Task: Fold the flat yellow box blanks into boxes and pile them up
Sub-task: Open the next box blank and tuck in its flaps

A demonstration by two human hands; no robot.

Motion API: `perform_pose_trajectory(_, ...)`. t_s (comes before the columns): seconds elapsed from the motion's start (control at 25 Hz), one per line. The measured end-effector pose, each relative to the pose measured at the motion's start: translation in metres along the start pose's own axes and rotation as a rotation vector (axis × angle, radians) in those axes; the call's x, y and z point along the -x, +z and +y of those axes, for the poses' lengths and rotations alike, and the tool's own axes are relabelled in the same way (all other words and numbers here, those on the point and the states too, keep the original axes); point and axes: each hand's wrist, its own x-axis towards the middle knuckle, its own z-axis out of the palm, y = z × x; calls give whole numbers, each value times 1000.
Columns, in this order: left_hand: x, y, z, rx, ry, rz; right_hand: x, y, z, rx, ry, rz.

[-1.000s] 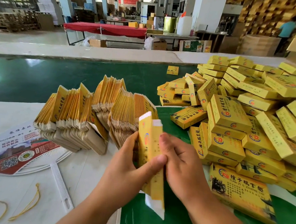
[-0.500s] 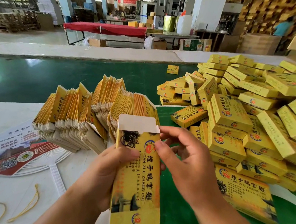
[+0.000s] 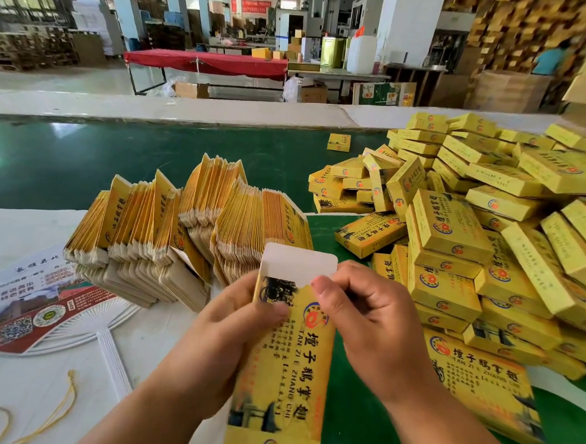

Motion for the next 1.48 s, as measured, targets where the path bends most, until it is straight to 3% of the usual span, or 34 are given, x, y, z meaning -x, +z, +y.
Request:
perform_pose_trajectory(0.12,-5,4,-4,-175,310,161,-1,-1,0,-22,35,120)
perform_pose_trajectory(0.2,-5,3,-5,-202,392,150,0,-1,1,-36,35,150)
perform_pose_trajectory(0.52,-3,2,-7,-255,289,41,2,-1,-1,-13,5,179)
perform_pose_trajectory(0.72,-3,1,-4,-377,338,29,3,0,0,-72,50,123)
perform_pose_trajectory(0.84,-3,3,-2,-406,363,83,1,-3,1,-75,82,77)
perform_pose_trajectory(1.04,-5,-3,8,-307,382,339,1,-2,-1,-155,118,-69)
perform_pose_trajectory(1.16,-4,-4,12,-302,348,358,3,0,-3,-217,171,-159)
perform_pose_trajectory(1.48,-4,-4,10,-324,333,391,4,0,-4,-254,185,-159)
